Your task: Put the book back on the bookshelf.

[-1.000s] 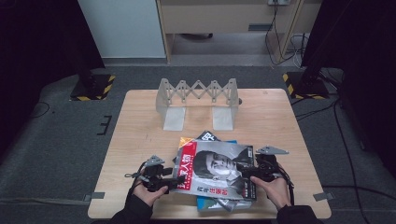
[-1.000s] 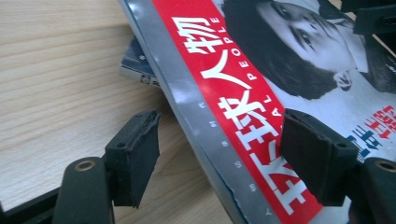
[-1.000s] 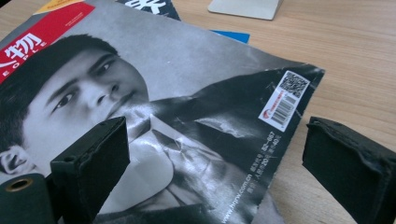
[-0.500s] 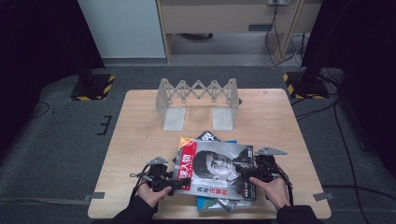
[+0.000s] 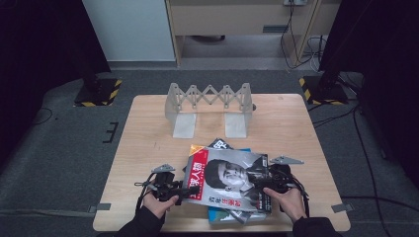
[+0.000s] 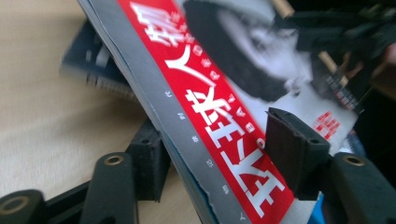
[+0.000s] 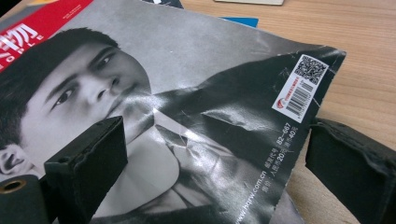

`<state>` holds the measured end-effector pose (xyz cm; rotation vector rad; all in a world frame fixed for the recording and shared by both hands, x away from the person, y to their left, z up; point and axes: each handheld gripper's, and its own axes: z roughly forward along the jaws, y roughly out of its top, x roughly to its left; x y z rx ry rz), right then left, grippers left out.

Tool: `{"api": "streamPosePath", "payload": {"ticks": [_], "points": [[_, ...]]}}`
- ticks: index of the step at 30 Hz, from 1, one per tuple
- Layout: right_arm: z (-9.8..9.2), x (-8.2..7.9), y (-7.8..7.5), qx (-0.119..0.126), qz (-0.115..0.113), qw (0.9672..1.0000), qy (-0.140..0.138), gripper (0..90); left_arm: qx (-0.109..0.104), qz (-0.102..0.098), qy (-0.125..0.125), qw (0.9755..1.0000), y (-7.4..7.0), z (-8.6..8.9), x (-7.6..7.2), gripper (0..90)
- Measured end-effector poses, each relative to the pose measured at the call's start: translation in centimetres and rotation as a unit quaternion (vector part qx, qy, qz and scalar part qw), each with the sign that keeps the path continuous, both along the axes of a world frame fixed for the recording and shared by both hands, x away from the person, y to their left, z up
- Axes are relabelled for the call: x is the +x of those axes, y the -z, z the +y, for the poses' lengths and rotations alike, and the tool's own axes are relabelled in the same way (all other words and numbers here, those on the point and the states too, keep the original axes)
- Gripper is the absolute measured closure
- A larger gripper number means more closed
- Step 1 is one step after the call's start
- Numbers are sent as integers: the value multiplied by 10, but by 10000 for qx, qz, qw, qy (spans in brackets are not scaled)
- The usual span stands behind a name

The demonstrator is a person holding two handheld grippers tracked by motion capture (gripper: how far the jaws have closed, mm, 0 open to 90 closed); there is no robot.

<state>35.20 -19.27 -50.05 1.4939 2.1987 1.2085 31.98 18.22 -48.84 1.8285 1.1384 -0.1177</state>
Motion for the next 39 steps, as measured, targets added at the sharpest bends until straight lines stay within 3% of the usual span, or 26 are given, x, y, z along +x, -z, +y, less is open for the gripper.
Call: {"api": "streamPosePath", "payload": {"ticks": [2,4,8,14,17,23,24,28,33,39], "points": [[0,0,0,5,1,10000,2,57,-78,-66,-28,9999,-3,0,0,425],[-1,0,1,38,10,10000,21,55,-313,-153,-69,9994,-8,0,0,432],[-1,0,1,67,34,10000,41,53,-484,-106,-52,9988,-10,0,3,450],[0,0,2,91,46,9999,53,48,-517,55,90,9986,-9,-5,9,449],[0,0,2,106,55,9999,51,45,-407,118,224,9989,-7,-11,11,463],[0,0,2,106,61,9999,50,45,-286,333,287,9986,-8,-14,13,579],[0,1,2,82,38,10000,29,44,-351,431,268,9981,-8,-12,14,635],[-1,1,1,88,59,9999,17,45,-446,545,193,9973,-11,-10,16,702],[-2,1,-1,61,85,9999,0,57,-608,565,123,9965,-15,-7,18,768],[-11,3,-5,30,-85,9998,154,57,-767,544,37,9956,-23,-5,20,806]]}}
